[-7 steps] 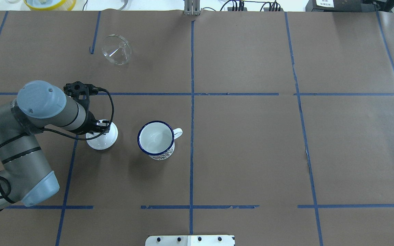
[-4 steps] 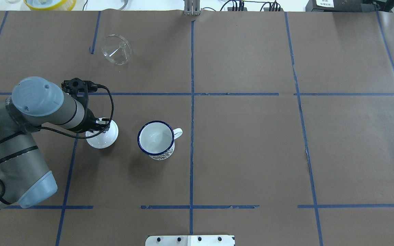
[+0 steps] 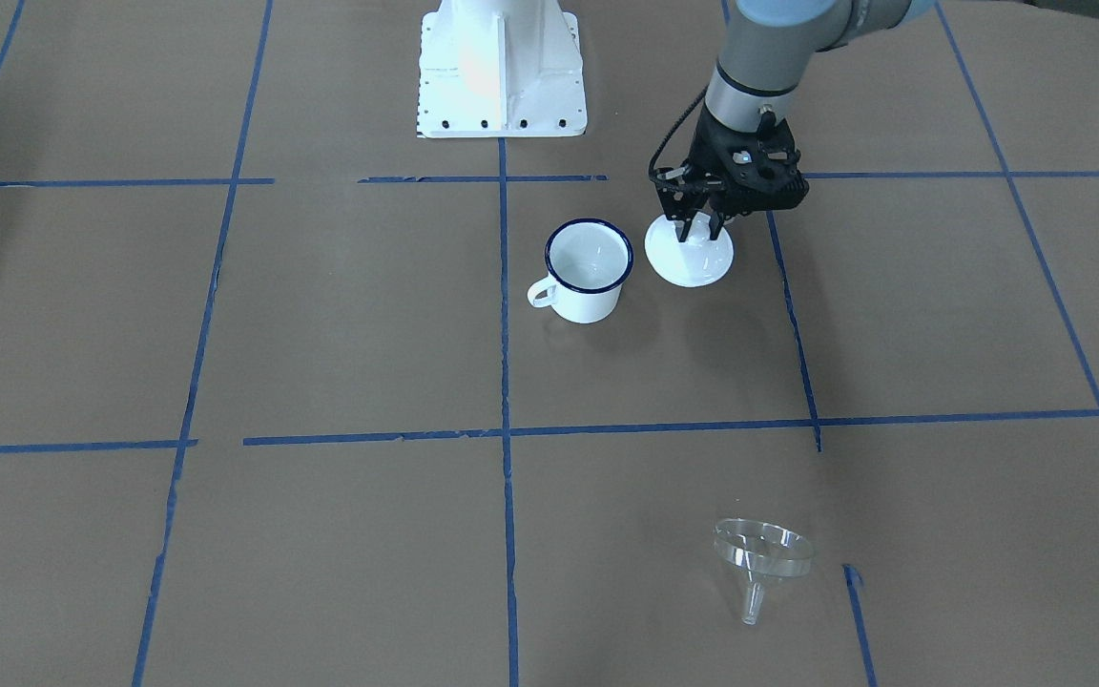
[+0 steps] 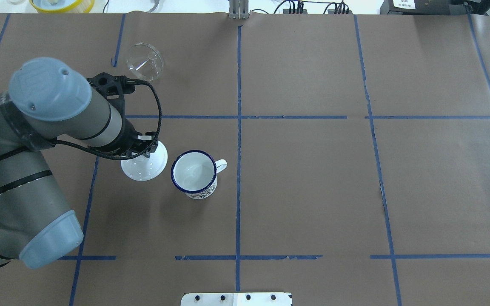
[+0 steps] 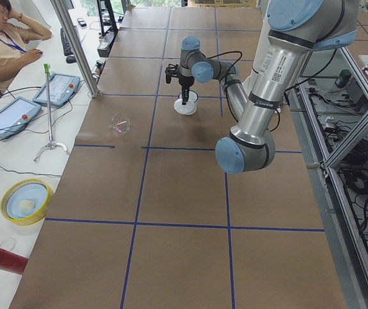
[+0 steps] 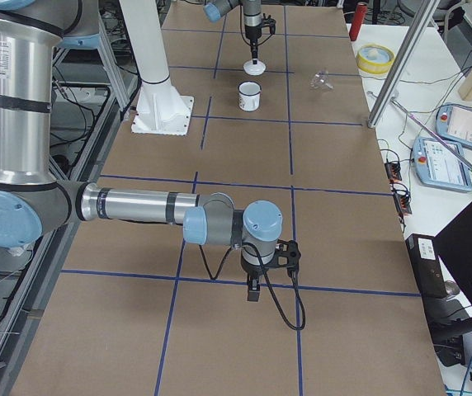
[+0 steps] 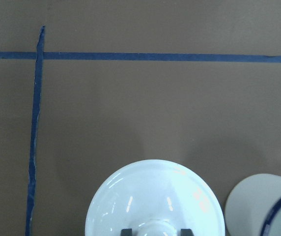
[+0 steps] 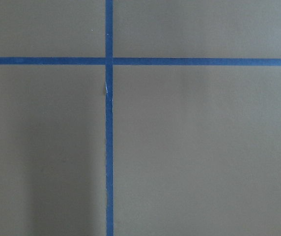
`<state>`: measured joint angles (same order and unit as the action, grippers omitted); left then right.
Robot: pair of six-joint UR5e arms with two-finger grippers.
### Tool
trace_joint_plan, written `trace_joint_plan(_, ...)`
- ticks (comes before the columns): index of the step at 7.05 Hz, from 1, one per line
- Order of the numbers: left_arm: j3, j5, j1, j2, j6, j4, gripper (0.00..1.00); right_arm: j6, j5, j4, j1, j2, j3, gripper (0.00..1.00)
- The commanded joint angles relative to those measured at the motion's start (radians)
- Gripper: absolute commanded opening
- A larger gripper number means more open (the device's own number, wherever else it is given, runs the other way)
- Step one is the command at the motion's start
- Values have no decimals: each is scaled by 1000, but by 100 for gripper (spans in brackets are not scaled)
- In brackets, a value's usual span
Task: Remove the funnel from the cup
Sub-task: 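Lift the white funnel with the left gripper and carry it over the mug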
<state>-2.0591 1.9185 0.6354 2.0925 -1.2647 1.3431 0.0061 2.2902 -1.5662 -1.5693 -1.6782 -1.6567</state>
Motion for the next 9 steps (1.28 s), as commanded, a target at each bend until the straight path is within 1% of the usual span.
trace_joint_plan(1,25,22,-23,157,-155,-93,0,0,0,0,0,0,0,100)
trace_joint_plan(2,101,20,-49,199,-169,-91,0,0,0,0,0,0,0,100)
trace_joint_plan(3,150,14,-68,201,-174,-85,0,0,0,0,0,0,0,100)
trace_joint_plan(5,180,14,-86,204,-182,-82,0,0,0,0,0,0,0,100)
trace_joint_plan(9,211,-15,-106,204,-214,-52,0,0,0,0,0,0,0,100)
